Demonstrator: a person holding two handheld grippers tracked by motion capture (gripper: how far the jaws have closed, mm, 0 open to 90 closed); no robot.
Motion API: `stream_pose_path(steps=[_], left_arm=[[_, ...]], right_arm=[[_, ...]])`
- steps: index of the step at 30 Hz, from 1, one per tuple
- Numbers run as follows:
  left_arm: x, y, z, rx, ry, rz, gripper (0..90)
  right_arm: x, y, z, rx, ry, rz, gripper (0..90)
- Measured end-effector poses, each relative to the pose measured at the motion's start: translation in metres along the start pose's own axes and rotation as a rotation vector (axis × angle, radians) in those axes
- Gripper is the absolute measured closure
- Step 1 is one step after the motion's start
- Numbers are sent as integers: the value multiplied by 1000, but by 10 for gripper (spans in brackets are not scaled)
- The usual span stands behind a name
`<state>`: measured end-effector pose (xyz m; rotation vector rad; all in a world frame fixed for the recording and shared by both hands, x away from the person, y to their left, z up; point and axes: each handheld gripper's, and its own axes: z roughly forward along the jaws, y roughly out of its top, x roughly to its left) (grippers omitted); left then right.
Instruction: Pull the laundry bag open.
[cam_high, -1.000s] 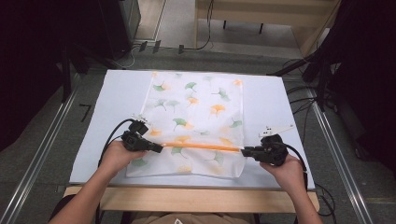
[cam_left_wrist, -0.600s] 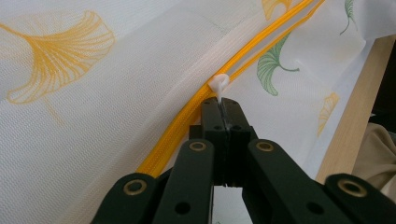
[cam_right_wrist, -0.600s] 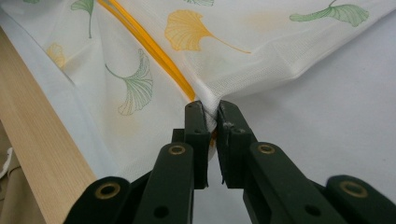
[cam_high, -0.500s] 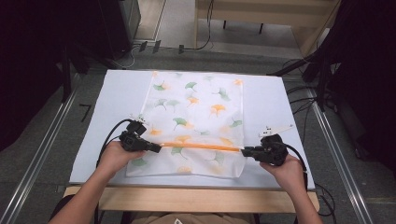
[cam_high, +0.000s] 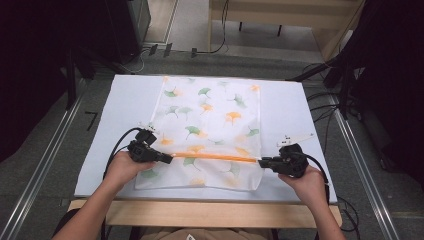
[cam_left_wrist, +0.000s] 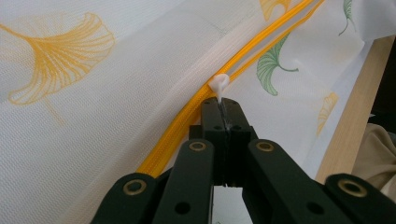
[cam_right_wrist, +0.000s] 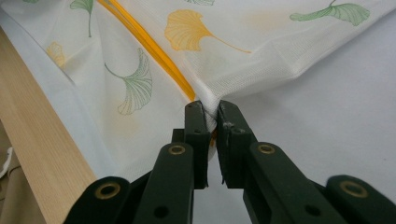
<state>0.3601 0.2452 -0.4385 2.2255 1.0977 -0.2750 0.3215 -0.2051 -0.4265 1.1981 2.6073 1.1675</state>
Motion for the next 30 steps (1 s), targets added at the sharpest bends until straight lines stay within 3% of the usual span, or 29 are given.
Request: stream_pose_path(steps=[8, 19, 30], left_arm=[[7, -3, -4, 12, -2, -21, 900], [24, -25, -32, -26, 33, -70, 900], [23, -25, -30, -25, 37, -69, 900]], right_arm=[[-1, 0, -1, 1, 1, 3, 855], [-3, 2, 0, 5, 3, 3, 855], [-3, 3, 2, 14, -2, 2, 855]])
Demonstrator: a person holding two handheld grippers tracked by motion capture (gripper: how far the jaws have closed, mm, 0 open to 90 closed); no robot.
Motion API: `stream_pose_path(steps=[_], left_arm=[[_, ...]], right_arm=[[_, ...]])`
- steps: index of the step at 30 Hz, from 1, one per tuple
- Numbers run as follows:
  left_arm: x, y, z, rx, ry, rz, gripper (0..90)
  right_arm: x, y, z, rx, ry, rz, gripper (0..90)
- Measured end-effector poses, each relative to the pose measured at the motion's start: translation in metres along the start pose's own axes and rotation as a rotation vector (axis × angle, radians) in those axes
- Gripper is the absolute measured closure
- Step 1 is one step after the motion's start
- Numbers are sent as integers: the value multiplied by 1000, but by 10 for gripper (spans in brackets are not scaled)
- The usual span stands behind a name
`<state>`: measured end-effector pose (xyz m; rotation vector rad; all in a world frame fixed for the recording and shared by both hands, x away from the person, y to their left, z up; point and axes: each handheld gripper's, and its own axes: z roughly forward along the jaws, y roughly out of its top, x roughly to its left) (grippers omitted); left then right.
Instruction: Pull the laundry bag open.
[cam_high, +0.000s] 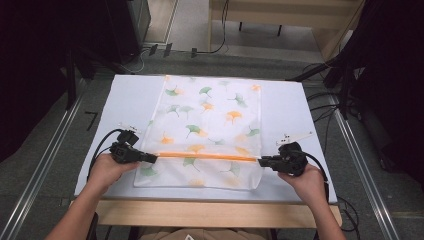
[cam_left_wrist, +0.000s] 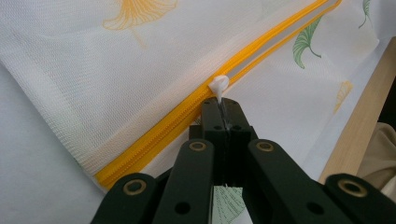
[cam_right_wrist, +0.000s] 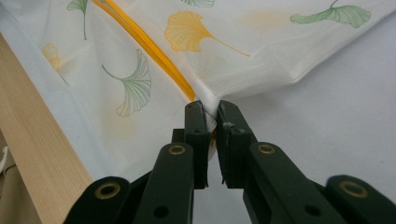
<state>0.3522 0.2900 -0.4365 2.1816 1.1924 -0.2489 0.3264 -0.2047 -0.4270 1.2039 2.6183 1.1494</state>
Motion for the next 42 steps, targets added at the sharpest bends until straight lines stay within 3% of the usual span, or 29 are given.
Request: stream_pose_path(steps=[29, 32, 39, 42], left_arm=[[-1, -1, -4, -7, -3, 2, 900], [2, -2, -4, 8, 4, -6, 900], [16, -13, -19, -9, 46, -40, 900], [19, -18, -24, -17, 45, -47, 900]], right_arm=[[-1, 0, 0, 4, 7, 7, 854], [-1, 0, 0, 5, 6, 6, 854], [-2, -1, 0, 5, 7, 4, 853], [-1, -1, 1, 8, 5, 6, 854]])
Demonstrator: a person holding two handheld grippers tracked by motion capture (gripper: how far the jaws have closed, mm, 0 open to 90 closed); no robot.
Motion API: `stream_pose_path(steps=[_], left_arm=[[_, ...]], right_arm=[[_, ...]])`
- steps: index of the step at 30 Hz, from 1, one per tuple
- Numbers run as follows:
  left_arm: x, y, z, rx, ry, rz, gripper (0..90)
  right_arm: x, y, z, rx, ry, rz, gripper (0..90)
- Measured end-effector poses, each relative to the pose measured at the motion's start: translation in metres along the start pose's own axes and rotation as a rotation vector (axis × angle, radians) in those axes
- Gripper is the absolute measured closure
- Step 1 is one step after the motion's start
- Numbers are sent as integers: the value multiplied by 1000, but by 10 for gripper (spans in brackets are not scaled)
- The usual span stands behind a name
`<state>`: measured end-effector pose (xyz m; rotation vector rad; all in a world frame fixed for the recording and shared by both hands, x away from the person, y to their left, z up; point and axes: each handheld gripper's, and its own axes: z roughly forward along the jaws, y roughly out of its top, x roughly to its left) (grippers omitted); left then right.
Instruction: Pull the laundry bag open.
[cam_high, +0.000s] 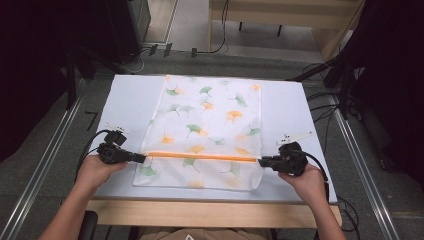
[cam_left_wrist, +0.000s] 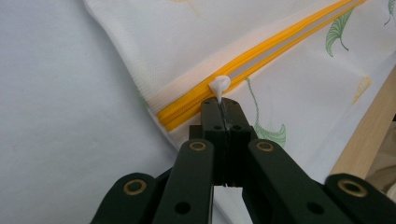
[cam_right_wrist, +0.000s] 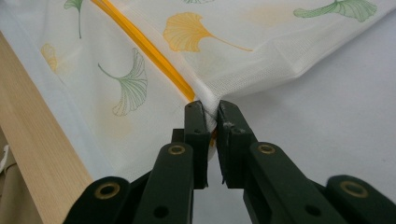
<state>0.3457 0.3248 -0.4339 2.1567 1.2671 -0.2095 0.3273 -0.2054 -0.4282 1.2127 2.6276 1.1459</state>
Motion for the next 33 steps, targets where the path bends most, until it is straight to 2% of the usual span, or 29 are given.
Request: stream_pose_path(steps=[33], left_arm=[[0, 0, 0, 0, -11, 1, 900]], right_arm=[[-1, 0, 1, 5, 0, 2, 852]])
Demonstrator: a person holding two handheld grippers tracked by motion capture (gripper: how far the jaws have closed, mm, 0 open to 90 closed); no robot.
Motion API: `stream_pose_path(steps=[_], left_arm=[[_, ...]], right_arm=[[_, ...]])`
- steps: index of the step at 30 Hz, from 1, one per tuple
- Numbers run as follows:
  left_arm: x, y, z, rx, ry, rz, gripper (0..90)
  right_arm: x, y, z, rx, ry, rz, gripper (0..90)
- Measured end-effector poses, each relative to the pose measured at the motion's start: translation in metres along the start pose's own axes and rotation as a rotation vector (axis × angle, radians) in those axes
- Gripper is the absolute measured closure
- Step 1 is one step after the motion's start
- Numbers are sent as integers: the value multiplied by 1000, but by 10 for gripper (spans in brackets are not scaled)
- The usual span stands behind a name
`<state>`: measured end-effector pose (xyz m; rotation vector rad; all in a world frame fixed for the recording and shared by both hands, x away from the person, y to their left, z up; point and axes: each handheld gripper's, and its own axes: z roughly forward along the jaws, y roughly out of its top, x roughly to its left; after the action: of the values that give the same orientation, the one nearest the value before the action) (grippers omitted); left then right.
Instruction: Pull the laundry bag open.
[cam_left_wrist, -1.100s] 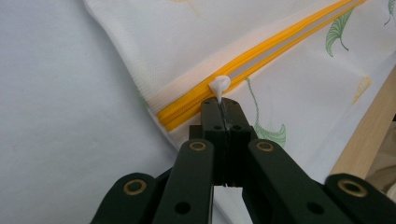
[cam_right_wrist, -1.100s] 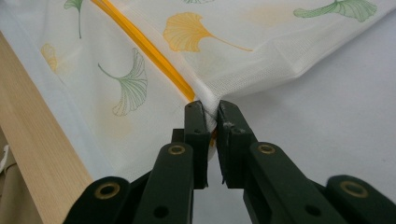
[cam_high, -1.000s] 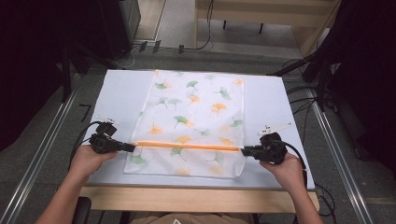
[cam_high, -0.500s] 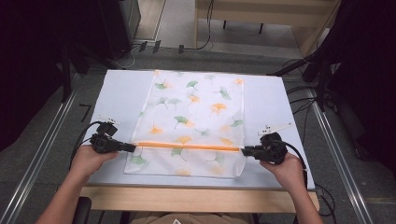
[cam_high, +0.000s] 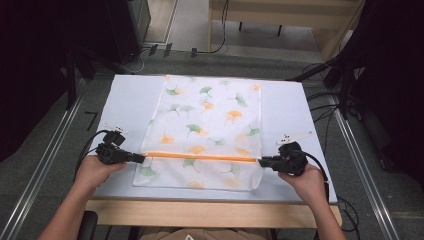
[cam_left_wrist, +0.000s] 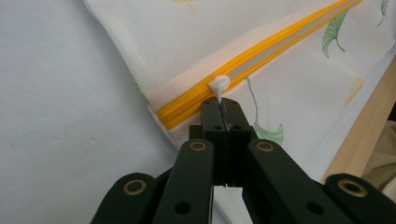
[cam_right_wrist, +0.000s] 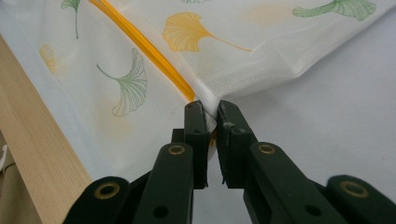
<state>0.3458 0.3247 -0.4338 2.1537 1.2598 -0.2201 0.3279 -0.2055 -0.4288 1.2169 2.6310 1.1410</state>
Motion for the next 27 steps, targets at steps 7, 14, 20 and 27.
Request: stream_pose_path(steps=[7, 14, 20, 27], left_arm=[[0, 0, 0, -4, 2, -5, 900], [3, -1, -1, 1, 3, -9, 900], [9, -5, -4, 7, 13, -15, 900], [20, -14, -14, -17, 21, -56, 900]], right_arm=[[0, 0, 0, 1, 0, 0, 852], [1, 0, 0, 1, 0, 0, 852], [0, 0, 0, 1, 2, -1, 853], [1, 1, 3, 20, 1, 0, 855]])
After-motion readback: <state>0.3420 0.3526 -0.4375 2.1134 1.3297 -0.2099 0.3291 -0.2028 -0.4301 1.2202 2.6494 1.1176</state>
